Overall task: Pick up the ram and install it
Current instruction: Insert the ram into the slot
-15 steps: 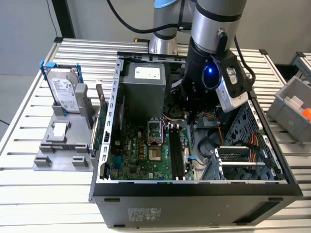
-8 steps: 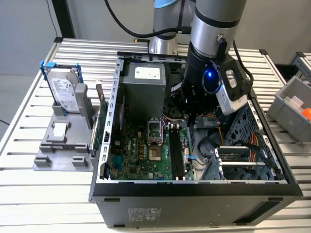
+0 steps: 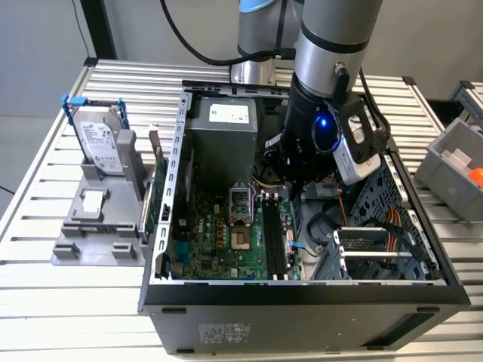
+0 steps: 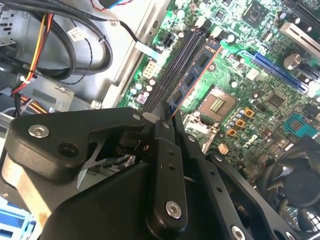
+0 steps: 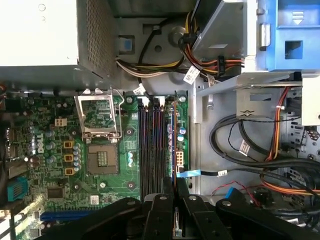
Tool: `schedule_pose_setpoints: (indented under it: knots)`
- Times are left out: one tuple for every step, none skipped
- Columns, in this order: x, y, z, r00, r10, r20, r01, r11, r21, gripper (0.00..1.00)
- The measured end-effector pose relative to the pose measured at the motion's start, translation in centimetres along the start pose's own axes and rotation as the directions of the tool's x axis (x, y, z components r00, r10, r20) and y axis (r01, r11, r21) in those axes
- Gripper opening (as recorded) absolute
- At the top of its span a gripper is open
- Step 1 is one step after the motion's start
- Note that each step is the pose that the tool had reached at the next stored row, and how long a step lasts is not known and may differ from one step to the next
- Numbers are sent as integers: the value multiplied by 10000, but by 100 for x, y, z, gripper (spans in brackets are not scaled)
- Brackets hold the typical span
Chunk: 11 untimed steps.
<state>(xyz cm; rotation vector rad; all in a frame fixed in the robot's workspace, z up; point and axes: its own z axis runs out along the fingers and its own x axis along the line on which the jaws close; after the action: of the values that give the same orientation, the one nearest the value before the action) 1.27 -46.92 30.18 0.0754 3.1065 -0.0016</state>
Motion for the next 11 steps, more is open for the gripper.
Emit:
schedule_pose_setpoints:
  knots:
    - [-1,0,0,10000,0,-2,0,10000,0,0]
    - [-4,0,0,10000,-1,-11,1,10000,0,0]
    - [-4,-1,2,10000,-2,-11,2,10000,-1,0]
    - [-3,-2,7,10000,-4,-12,4,10000,-3,0]
    - [-3,-3,14,10000,-6,-12,6,10000,-3,0]
    - [-3,-3,23,10000,-7,-13,7,10000,-2,0]
    - [-3,-3,33,10000,-10,-13,10,10000,-1,0]
    - [-2,-3,47,10000,-14,-13,14,10000,-1,0]
    - [-2,-3,64,10000,-19,-13,19,10000,-1,0]
    - [-1,-3,83,10000,-25,-13,25,10000,-1,0]
    - [-1,-3,100,10000,-28,-13,28,10000,-2,0]
